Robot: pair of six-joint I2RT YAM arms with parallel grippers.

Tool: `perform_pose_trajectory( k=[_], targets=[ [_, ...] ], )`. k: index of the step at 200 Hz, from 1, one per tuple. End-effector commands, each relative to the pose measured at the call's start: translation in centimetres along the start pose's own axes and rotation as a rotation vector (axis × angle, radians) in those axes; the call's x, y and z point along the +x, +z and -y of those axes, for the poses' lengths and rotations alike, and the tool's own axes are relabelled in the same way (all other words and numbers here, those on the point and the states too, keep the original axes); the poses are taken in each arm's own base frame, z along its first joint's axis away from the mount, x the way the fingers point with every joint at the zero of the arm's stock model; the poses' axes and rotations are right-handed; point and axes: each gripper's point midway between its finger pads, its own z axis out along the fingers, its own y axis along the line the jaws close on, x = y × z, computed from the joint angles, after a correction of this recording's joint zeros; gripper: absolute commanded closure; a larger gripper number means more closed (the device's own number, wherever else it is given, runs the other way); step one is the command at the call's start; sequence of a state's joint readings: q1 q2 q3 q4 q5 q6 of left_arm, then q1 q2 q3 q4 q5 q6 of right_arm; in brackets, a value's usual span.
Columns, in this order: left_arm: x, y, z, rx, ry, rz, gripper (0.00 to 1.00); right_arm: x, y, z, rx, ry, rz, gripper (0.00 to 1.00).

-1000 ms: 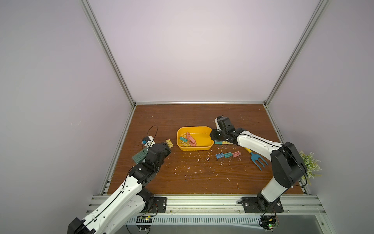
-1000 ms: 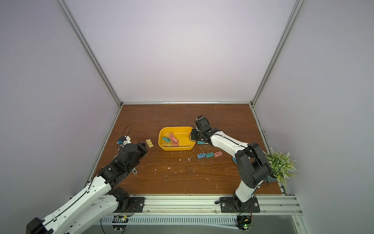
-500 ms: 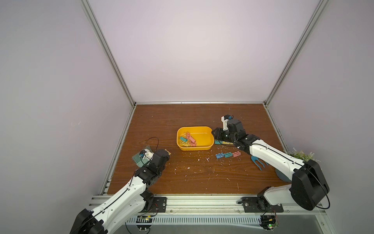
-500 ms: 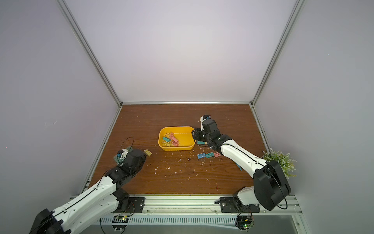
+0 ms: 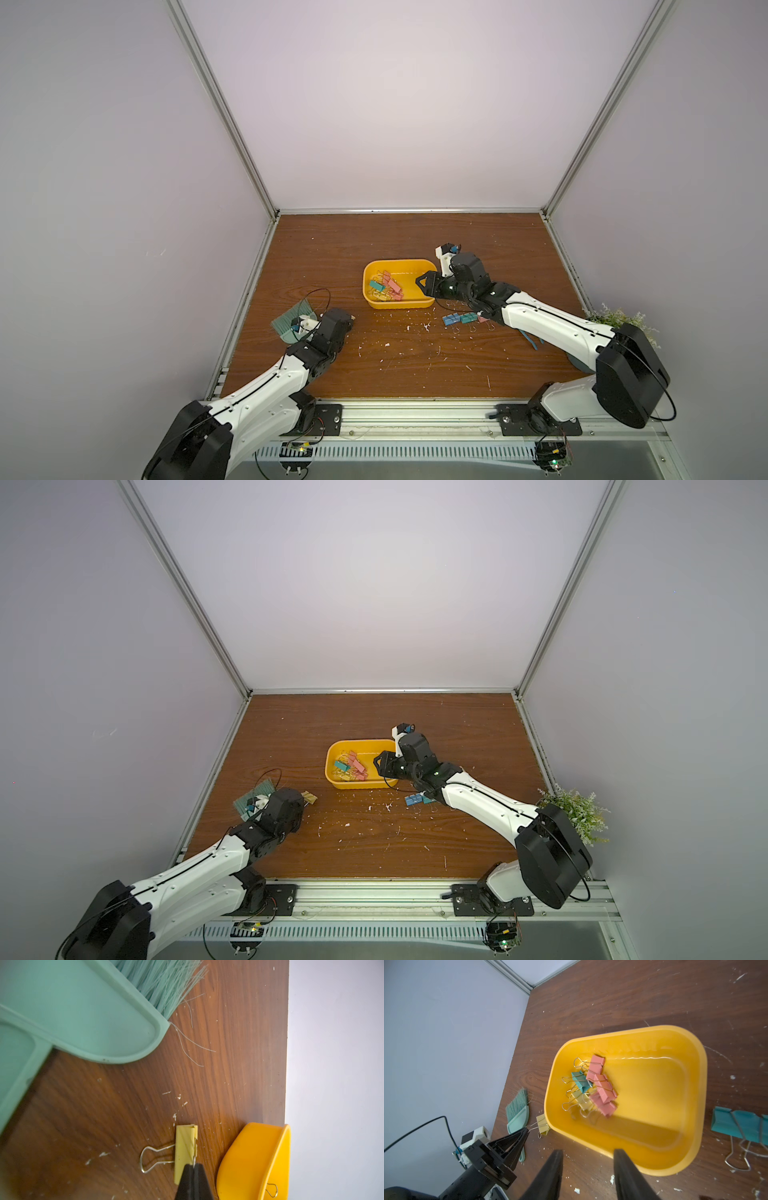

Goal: Take out the binder clips from the storage box
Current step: Place the binder clip at the center of the board, then pick up the binder clip from the storage box.

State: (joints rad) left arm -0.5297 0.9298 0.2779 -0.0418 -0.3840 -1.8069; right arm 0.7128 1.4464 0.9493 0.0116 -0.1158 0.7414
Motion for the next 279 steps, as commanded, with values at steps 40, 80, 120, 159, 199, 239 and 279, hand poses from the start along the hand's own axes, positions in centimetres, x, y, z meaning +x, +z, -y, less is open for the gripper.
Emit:
perform_pose_trajectory(
  k=[40,80,120,159,199,239,279],
  targets=[
    [-0.8,-1.5,0.8,-0.004,0.054,0.008,0.47,-1.0,0.5,-2.1,-0.04,-0.018,0.012,0.54],
    [-4.3,-4.9,5.9,0.141,0.303,0.181,0.34,-1.6,-0.1,-2.4,-0.049,-0.056,0.04,0.52],
    [3.7,-6.4,14.6,0.514,0.715,-0.101,0.4,-1.1,0.1,-2.3,-0.058,-0.056,0.031,0.51],
    [10.8,-2.4,15.0,0.416,0.932,-0.402,0.43,-0.7,0.1,-1.4,-0.022,-0.035,0.03,0.51],
    [14.4,0.7,15.2,0.322,1.001,-0.491,0.45,-0.3,0.1,-0.3,0.012,-0.001,0.034,0.52],
    [15.5,3.5,15.1,0.222,0.998,-0.503,0.48,0.2,0.4,-0.2,-0.001,0.02,0.026,0.52],
    [15.5,5.4,14.2,0.133,0.96,-0.488,0.53,0.4,0.8,-0.4,-0.014,0.026,0.009,0.52]
  ],
)
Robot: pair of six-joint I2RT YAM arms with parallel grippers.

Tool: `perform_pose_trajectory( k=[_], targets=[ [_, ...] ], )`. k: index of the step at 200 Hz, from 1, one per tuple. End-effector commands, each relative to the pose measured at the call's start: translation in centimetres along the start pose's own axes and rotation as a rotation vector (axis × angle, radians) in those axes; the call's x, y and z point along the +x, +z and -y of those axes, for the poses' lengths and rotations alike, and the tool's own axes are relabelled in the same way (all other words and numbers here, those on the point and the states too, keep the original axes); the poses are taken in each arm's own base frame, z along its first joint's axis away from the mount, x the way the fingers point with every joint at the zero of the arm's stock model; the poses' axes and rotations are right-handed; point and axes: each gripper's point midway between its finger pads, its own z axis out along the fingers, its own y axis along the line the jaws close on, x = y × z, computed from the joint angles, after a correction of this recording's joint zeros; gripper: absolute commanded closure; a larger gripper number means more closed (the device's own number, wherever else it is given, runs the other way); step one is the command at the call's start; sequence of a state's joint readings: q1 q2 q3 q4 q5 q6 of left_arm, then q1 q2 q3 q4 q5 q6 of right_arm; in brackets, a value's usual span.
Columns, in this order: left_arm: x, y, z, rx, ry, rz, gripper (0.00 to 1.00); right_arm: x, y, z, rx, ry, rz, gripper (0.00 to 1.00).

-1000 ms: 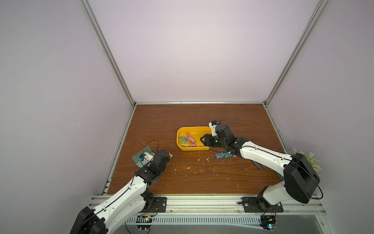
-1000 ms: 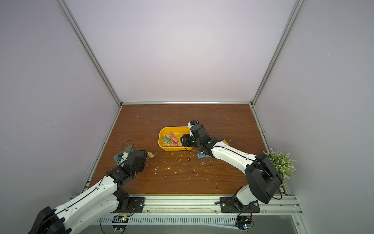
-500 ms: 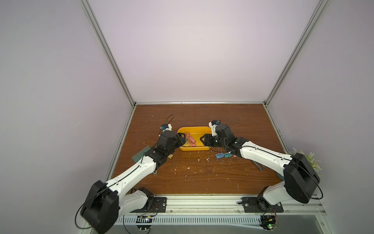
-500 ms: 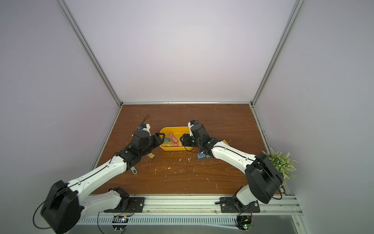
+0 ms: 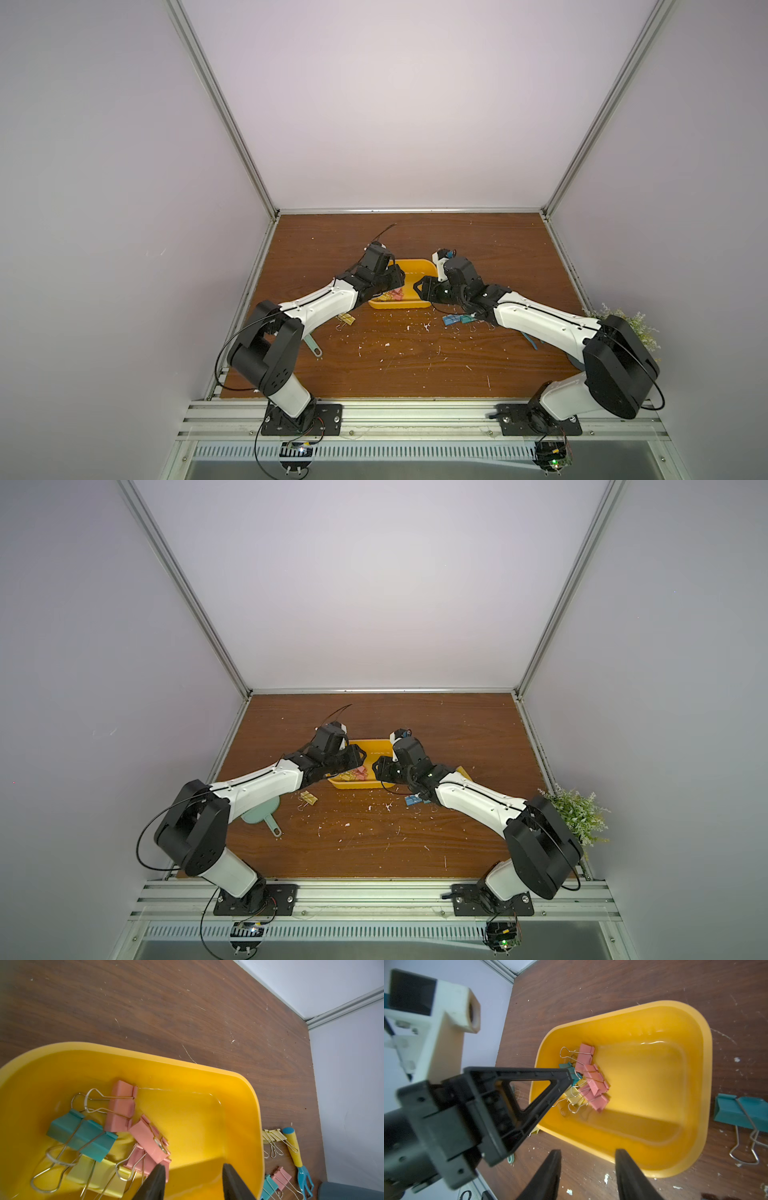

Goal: Take out the binder clips from the storage box
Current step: Pick up the binder clip from the storage box.

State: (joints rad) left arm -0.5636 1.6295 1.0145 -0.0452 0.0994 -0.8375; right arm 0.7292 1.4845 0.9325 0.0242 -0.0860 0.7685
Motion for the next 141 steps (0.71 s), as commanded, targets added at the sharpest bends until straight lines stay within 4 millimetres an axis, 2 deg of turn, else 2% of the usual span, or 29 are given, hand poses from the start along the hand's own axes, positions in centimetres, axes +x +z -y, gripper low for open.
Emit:
perform_pose_trajectory(
  k=[1,26,79,141],
  targets=[
    [0.6,0.4,-0.8,-0.058,-0.022,-0.024,0.53,-0.8,-0.4,-1.4,-0.055,0.005,0.028,0.52],
    [0.6,0.8,-1.6,-0.1,-0.045,-0.018,0.54,-0.5,0.2,-1.2,-0.05,0.011,0.013,0.52],
    [0.7,2.3,-1.7,-0.079,-0.101,-0.04,0.56,0.1,1.2,-1.2,-0.055,0.014,-0.021,0.53],
    [0.3,3.2,-2.8,-0.139,-0.104,-0.037,0.6,0.3,1.1,-0.5,-0.027,0.02,-0.019,0.53]
  ],
)
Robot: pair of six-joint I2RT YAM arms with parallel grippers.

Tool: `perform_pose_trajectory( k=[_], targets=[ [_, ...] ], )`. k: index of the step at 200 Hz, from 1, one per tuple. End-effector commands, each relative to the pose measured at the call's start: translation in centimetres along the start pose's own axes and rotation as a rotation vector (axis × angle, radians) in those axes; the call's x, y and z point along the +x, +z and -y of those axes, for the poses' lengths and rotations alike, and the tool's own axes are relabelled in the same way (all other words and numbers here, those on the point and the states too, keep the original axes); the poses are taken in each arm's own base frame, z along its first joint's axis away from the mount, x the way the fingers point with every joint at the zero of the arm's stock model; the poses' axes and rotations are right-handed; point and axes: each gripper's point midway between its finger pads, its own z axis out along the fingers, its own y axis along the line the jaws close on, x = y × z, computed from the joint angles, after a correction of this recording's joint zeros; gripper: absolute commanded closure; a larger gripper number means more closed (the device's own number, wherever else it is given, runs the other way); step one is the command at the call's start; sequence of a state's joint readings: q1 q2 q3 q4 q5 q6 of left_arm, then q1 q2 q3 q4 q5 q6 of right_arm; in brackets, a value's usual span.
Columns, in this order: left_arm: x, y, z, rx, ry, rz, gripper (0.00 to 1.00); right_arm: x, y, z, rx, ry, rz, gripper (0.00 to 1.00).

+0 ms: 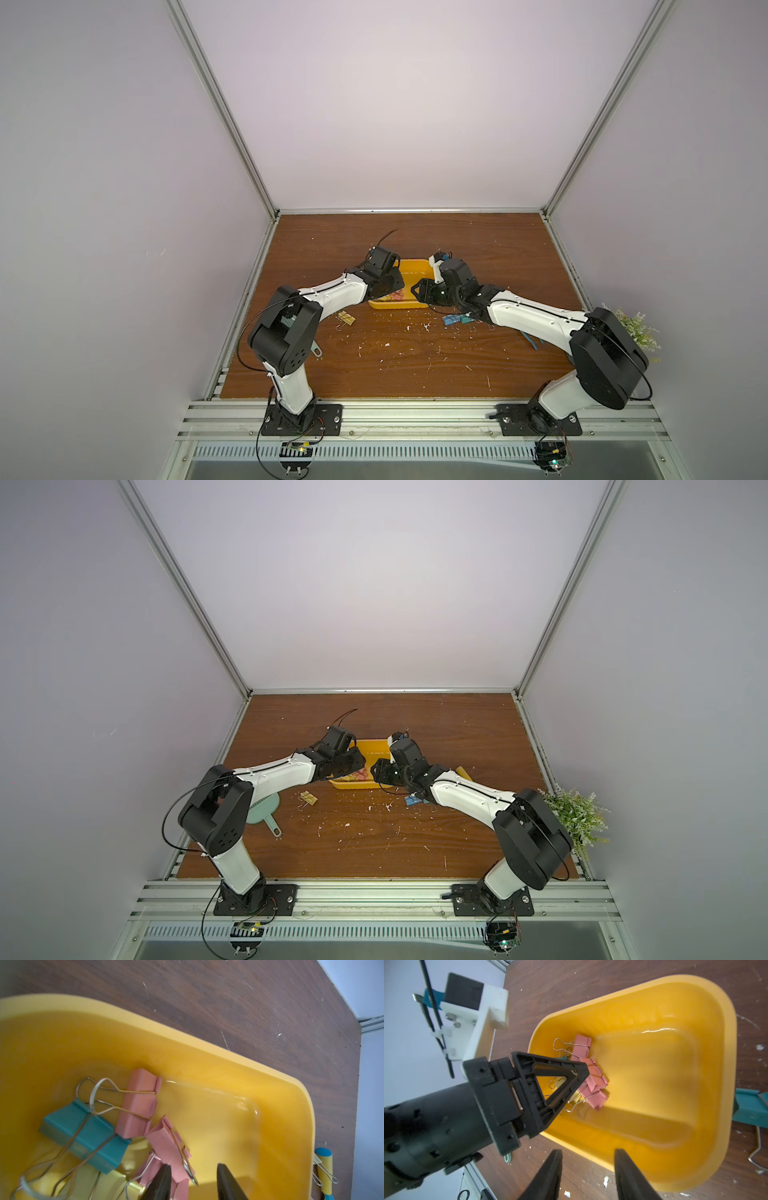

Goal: Take out the binder clips from the storage box
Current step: Pick up the binder clip from the storage box.

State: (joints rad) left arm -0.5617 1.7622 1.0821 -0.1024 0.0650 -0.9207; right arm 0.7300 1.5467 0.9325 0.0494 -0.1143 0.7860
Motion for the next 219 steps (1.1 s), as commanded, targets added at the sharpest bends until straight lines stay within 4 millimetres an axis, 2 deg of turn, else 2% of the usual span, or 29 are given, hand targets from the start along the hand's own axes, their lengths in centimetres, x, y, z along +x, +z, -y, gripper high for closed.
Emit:
perform_pose_trajectory(
  k=[1,43,71,127,168,219],
  targets=[
    [-0.9,0.0,-0.3,-0.023,-0.018,0.022,0.6,-0.9,-0.6,-1.2,-0.031,-0.001,0.027,0.53],
    [-1.6,-0.1,-0.8,-0.05,-0.018,0.045,0.6,-0.8,-0.6,-0.9,-0.02,-0.002,0.025,0.53],
    [-2.1,-0.3,-1.0,-0.066,-0.019,0.071,0.65,-0.7,-0.5,-0.7,-0.011,0.001,0.021,0.53],
    [-1.8,0.1,-0.6,-0.043,-0.026,0.052,0.74,-0.8,-0.7,-0.6,-0.001,0.0,0.025,0.53],
    [-1.6,0.3,-0.5,-0.035,-0.031,0.044,0.74,-0.9,-0.9,-0.5,0.003,-0.002,0.032,0.53],
    [-1.5,0.1,-0.2,-0.018,-0.032,0.037,0.82,-0.9,-1.1,-0.5,0.007,-0.006,0.035,0.53]
  ],
)
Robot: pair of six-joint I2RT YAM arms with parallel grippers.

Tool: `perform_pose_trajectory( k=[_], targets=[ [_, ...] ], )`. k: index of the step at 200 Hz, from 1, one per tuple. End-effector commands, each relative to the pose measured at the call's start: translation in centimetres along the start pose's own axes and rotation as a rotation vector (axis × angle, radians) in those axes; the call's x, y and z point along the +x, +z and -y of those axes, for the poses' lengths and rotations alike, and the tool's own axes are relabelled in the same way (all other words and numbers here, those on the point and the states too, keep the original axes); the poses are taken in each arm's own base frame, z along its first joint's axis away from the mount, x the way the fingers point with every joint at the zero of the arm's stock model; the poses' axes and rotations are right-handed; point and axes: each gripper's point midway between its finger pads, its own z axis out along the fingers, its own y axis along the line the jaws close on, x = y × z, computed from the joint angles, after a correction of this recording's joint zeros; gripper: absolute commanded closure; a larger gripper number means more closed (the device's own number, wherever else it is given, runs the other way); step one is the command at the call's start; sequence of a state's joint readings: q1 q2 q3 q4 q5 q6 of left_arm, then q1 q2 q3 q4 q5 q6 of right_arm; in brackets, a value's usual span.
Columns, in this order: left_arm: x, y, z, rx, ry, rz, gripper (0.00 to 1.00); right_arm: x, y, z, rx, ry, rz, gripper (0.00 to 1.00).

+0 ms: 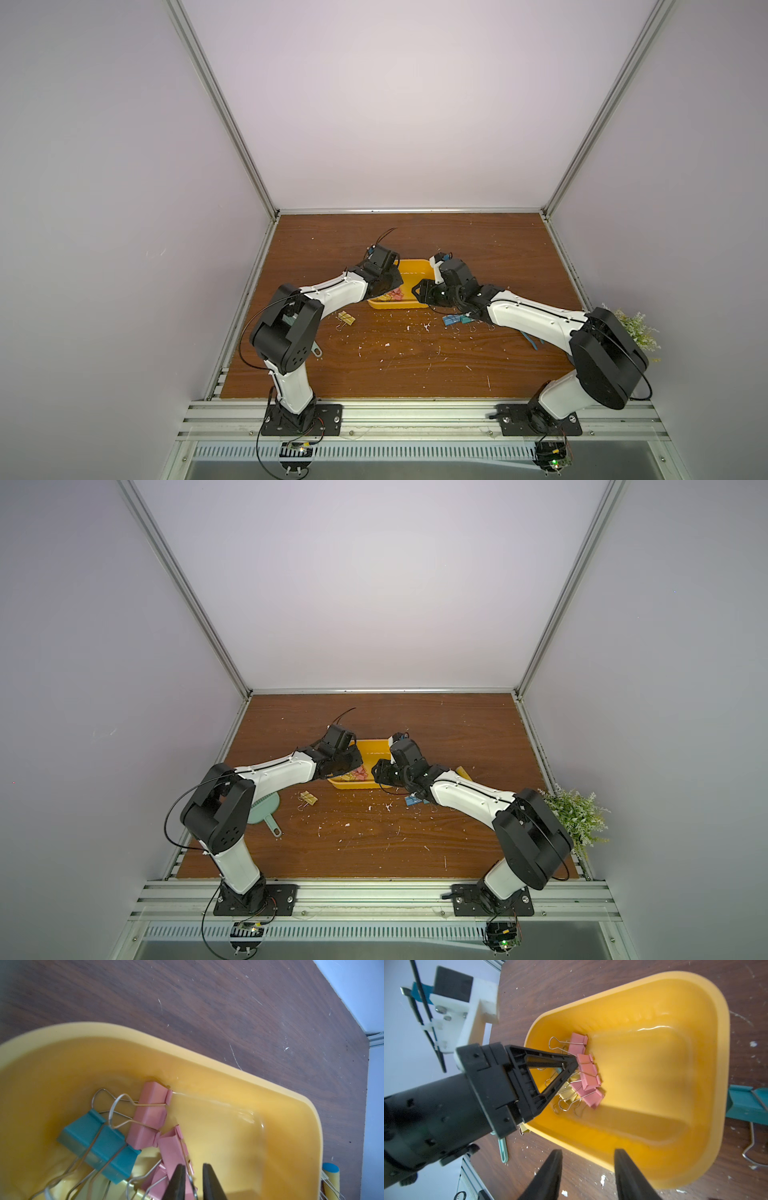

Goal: Take out the binder clips from the storage box
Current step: Pick up the binder clip from the storage box.

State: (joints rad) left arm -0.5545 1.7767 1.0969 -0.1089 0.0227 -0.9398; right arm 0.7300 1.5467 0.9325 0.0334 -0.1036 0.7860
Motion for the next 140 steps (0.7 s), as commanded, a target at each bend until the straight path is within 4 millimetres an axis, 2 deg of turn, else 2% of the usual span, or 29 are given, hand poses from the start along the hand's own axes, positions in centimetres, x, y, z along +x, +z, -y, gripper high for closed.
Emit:
perform_pose_trajectory(
  k=[1,87,113,140],
  targets=[
    [-0.7,-0.2,0.5,0.017,-0.008,0.004,0.82,-1.1,-1.1,-0.9,-0.012,-0.008,0.039,0.53],
    [-0.4,-2.7,2.8,0.153,-0.035,-0.016,1.0,-1.7,-2.3,-0.8,-0.005,-0.006,0.08,0.53],
    [-1.1,-4.6,4.8,0.282,-0.013,0.037,1.0,-2.0,-2.8,-0.8,-0.005,-0.008,0.102,0.53],
    [-1.7,-6.7,5.7,0.394,-0.05,0.102,1.0,-2.3,-3.3,-1.1,-0.021,-0.005,0.125,0.53]
  ],
)
